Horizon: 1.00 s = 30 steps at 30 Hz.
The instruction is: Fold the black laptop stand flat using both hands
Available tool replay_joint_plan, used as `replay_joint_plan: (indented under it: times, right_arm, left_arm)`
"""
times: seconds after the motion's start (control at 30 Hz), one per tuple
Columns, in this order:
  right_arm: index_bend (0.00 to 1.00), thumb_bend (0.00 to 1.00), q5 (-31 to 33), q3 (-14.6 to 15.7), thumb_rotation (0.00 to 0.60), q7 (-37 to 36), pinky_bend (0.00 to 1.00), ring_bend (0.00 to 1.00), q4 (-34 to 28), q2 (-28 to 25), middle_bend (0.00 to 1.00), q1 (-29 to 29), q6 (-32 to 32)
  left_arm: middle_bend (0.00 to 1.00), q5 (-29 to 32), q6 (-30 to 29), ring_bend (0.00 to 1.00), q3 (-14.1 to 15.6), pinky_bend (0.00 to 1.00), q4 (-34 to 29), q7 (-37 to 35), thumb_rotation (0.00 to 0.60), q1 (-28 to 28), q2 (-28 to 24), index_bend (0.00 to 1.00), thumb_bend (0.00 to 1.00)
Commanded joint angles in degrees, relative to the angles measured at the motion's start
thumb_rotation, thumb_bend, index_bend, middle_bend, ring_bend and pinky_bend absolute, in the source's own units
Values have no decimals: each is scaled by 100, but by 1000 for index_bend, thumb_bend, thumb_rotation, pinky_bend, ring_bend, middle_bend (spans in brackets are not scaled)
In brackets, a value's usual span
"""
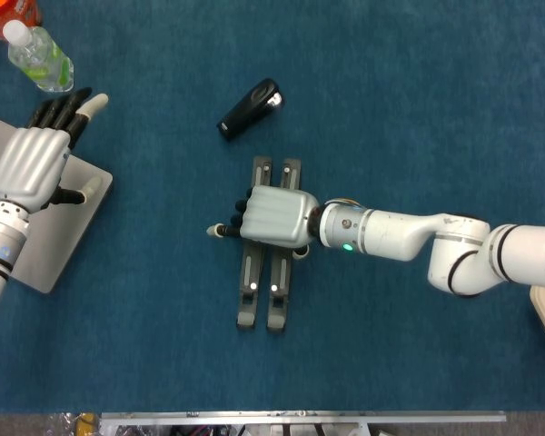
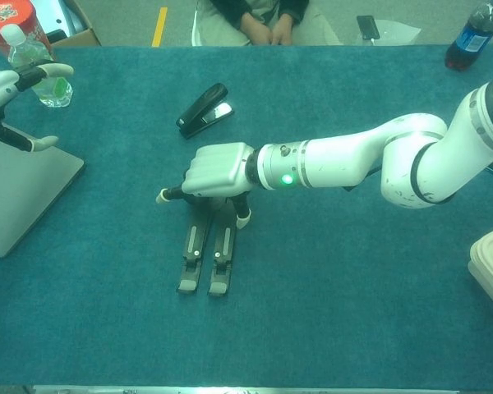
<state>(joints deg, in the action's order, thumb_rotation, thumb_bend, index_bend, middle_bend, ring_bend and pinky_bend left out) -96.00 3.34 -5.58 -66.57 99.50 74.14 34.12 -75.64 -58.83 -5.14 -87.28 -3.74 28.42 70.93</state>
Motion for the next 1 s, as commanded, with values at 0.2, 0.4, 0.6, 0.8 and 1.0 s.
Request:
replay_joint_plan:
  times: [0.2, 0.4, 0.6, 0.8, 1.0]
  right_arm:
    - [26, 0, -1, 5, 600, 15, 452, 335, -2, -15, 365, -31, 30]
    - [26, 0, 3, -7, 600, 30, 479, 343, -28, -42, 365, -48, 53]
    - [26, 0, 0, -1, 600, 54, 498, 359, -19, -43, 373, -67, 61]
    - [24, 0, -45, 27, 600, 37, 475, 270, -86, -92, 337, -66, 80]
    - [0, 5, 33, -29, 600, -137, 318, 150, -186, -216, 212, -190, 292]
  left_arm:
    - [0, -1, 11, 0, -1, 49, -2, 16, 600, 9, 11, 0, 293]
    - [0, -1, 5, 0, -12, 49, -16, 25, 600, 15, 17, 0, 293]
    - [0, 1, 12, 0, -10, 49, -19, 36, 600, 19, 22, 0, 293]
    - [0, 10, 14, 0, -12, 49, -26, 40, 600, 18, 4, 0, 293]
    - [0, 3, 2, 0, -31, 49, -55, 45, 600, 29, -21, 0, 293]
